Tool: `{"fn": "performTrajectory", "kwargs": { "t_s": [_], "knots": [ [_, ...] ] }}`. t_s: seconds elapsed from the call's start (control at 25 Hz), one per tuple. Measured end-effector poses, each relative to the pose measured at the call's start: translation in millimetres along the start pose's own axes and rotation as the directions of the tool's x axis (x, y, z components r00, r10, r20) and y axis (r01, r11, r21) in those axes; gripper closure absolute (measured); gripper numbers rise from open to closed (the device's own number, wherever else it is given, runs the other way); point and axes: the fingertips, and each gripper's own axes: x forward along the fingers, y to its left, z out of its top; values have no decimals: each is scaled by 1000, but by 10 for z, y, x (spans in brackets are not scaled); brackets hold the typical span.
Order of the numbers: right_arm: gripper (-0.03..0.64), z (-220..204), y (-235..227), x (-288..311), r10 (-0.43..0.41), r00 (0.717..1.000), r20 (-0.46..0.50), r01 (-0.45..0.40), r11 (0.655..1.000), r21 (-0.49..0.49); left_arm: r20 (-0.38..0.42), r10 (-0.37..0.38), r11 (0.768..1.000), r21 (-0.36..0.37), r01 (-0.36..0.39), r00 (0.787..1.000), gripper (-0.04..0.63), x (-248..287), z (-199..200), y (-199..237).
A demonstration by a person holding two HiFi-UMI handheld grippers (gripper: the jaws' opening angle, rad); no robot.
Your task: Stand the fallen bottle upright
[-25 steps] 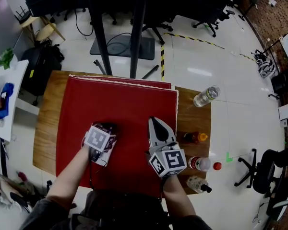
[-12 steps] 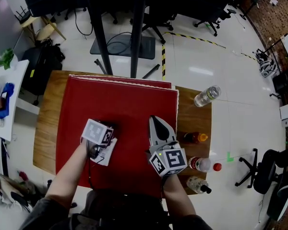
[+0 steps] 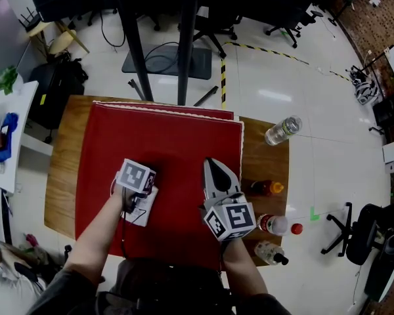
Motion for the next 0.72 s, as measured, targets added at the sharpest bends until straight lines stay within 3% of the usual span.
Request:
{"fn": "performTrajectory", "kwargs": {
  "t_s": [0.28, 0.4, 0.52, 0.72],
  "knots": [
    [617, -60, 43, 51, 14, 1000, -18, -14, 1000, -12, -40, 71, 997, 37, -70, 997, 296, -1, -49, 93],
    [617, -88, 66, 69, 18, 1000, -24, -18, 1000, -12, -28, 54, 997, 52, -52, 998, 351, 19, -24, 43],
    [617, -87, 81, 69, 21, 999, -26, -21, 1000, -13, -30, 84, 992, 100, -80, 996, 365, 3, -18, 47],
    [617, -68, 67, 48, 16, 1000, -27, -17, 1000, -18, 2, 86, 990, 113, -86, 996, 380, -43, -10, 18]
  ]
}}
